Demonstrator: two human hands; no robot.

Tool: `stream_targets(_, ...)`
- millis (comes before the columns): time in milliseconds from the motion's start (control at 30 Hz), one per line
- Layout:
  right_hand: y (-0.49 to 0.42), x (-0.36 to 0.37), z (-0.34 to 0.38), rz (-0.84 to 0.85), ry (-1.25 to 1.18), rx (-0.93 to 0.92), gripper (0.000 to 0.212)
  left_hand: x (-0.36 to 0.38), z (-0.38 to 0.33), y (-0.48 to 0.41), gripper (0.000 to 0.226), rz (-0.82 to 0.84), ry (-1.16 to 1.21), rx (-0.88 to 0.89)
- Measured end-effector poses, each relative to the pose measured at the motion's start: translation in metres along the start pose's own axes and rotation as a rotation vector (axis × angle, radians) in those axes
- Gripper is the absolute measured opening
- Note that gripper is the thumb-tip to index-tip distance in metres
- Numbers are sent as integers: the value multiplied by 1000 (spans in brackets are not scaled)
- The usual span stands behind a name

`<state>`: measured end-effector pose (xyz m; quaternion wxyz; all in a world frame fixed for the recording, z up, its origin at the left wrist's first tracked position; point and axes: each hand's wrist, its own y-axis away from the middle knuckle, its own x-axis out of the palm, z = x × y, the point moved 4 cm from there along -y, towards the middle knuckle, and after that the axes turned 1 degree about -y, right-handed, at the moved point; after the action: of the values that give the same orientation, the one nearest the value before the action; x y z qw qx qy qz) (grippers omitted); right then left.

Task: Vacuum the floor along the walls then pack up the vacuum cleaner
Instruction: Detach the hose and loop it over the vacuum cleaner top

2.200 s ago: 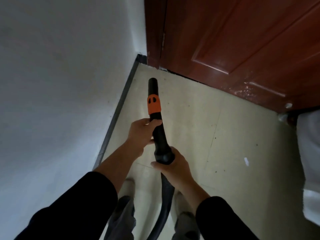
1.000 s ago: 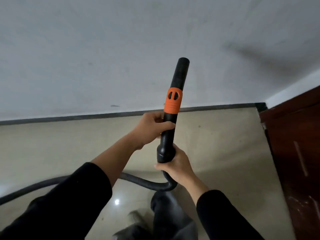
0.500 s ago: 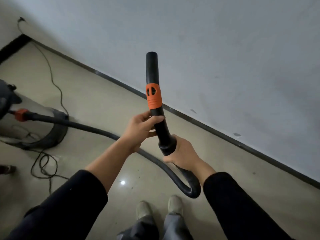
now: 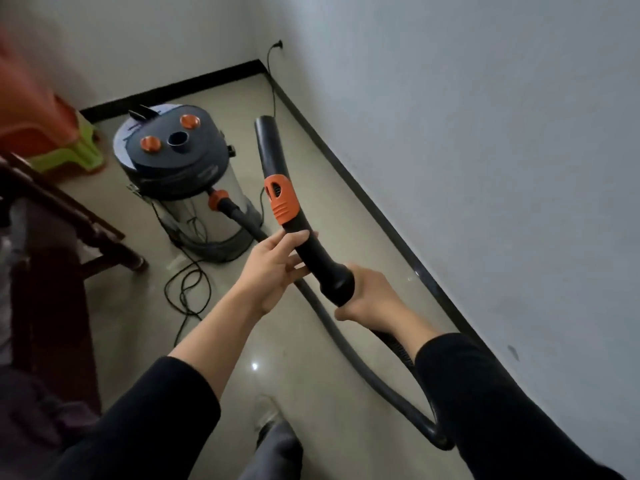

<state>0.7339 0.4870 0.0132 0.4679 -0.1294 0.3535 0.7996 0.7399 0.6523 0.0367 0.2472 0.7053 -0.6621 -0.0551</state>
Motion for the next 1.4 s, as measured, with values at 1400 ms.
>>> stream_targets(1400, -542, 41, 254, 111, 285, 50, 37, -398, -174, -391, 30, -512, -1428, -347)
